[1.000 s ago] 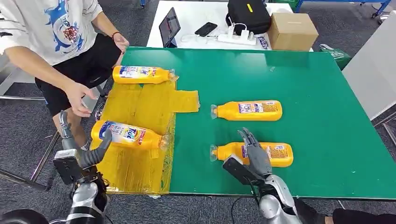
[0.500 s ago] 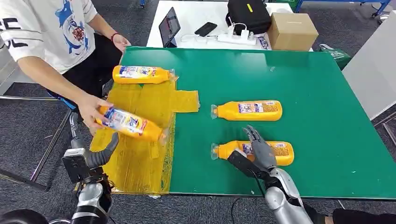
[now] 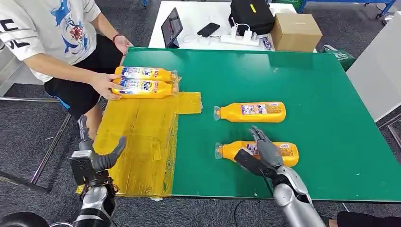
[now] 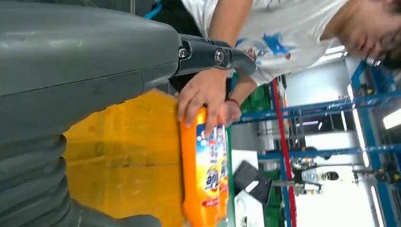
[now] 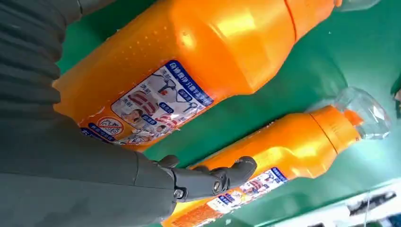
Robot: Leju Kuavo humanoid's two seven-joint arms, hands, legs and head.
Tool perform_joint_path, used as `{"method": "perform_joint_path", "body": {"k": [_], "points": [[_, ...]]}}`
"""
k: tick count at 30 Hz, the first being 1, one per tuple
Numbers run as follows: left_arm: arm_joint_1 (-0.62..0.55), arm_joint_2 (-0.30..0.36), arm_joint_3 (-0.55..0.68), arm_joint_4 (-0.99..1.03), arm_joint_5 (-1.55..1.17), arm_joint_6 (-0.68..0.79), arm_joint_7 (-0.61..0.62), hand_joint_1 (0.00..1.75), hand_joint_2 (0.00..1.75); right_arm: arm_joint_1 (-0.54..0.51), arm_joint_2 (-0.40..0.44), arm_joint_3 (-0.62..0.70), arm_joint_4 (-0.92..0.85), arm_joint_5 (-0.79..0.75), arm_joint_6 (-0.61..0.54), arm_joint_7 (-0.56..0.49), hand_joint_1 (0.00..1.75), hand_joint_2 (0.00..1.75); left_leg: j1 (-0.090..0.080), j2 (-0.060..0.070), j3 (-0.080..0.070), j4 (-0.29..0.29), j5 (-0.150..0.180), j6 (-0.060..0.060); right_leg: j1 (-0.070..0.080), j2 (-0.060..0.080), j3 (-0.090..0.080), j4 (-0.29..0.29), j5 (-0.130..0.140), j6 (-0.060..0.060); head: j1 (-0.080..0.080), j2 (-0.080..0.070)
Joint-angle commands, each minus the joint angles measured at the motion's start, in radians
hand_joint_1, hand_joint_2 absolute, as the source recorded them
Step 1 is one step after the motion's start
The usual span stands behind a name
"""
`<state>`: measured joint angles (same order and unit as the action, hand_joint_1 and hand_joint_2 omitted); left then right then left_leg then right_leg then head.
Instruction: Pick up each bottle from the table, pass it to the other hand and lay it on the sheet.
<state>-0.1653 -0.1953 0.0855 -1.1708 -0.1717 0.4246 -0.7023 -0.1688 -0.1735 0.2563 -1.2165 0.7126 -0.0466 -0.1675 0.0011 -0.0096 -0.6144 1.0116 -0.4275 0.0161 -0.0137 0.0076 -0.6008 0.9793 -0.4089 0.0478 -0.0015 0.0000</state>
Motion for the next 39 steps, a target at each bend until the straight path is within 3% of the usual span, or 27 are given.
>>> {"method": "perform_joint_path", "body": {"k": [1,6,22,25,31,32,33,34,35,39], "points": [[-0.053,0.0,-0.022,0.129,0.001,-0.025,0.004,0.0,1.75,-0.057,-0.169,0.083,0.058,-0.07,0.145,0.043,0.0,1.75,0.0,-0.003,0.002,0.0,0.0,0.0,0.0,-0.003,0.004,-0.001,0.0,0.0,0.0,0.0],[-0.061,-0.004,-0.029,0.155,0.0,-0.042,0.004,0.0,1.75,-0.074,-0.256,0.115,0.008,-0.104,0.203,0.07,0.0,1.75,0.0,-0.002,0.004,0.0,0.0,0.0,0.0,-0.003,0.007,-0.001,0.0,0.0,0.0,0.0],[-0.056,-0.01,-0.038,0.167,0.008,-0.067,0.018,0.0,1.75,-0.047,-0.343,0.138,-0.099,-0.158,0.23,0.117,0.0,1.75,-0.001,-0.001,0.002,0.0,0.0,0.001,0.0,-0.001,0.004,-0.001,0.001,0.001,0.0,0.0],[-0.068,-0.01,-0.04,0.184,0.012,-0.07,0.019,0.0,1.75,-0.057,-0.342,0.152,-0.058,-0.177,0.247,0.123,0.0,1.75,-0.001,-0.001,0.002,0.0,0.0,0.001,0.0,-0.001,0.004,-0.002,0.001,0.001,0.0,0.0],[-0.093,-0.018,-0.057,0.232,0.018,-0.076,0.017,0.0,1.75,-0.094,-0.261,0.209,0.113,-0.154,0.239,0.117,0.0,1.75,0.001,0.001,0.005,-0.002,0.0,0.0,0.002,0.0,0.008,-0.005,0.002,0.0,0.0,0.0],[-0.1,-0.018,-0.067,0.245,0.019,-0.078,0.019,0.0,1.75,-0.113,-0.231,0.224,0.179,-0.14,0.225,0.102,0.07,1.75,0.001,0.001,0.006,-0.001,0.0,0.0,0.002,0.0,0.008,-0.004,0.002,0.0,0.0,0.0],[-0.103,-0.019,-0.071,0.249,0.024,-0.077,0.019,0.0,1.75,-0.12,-0.212,0.233,0.21,-0.133,0.21,0.093,0.44,1.75,0.001,0.001,0.006,-0.002,0.0,0.0,0.002,0.0,0.008,-0.005,0.002,0.0,0.0,0.0],[-0.104,-0.02,-0.074,0.249,0.026,-0.075,0.019,0.0,1.75,-0.122,-0.203,0.236,0.224,-0.132,0.202,0.088,1.5,1.75,0.002,0.002,0.004,-0.001,0.0,0.0,0.002,0.001,0.007,-0.005,0.003,0.001,0.0,0.0],[-0.104,-0.02,-0.077,0.249,0.026,-0.075,0.021,0.0,1.75,-0.123,-0.194,0.242,0.236,-0.129,0.196,0.084,1.75,1.75,0.001,0.001,0.005,-0.002,0.0,0.0,0.002,0.0,0.008,-0.005,0.002,0.0,0.0,0.0],[-0.101,-0.018,-0.079,0.248,0.031,-0.079,0.025,0.0,1.75,-0.109,-0.185,0.243,0.232,-0.131,0.183,0.077,1.75,1.75,0.002,0.004,0.008,-0.001,-0.001,0.001,0.002,0.004,0.008,-0.003,0.002,0.001,0.0,0.0]]}}
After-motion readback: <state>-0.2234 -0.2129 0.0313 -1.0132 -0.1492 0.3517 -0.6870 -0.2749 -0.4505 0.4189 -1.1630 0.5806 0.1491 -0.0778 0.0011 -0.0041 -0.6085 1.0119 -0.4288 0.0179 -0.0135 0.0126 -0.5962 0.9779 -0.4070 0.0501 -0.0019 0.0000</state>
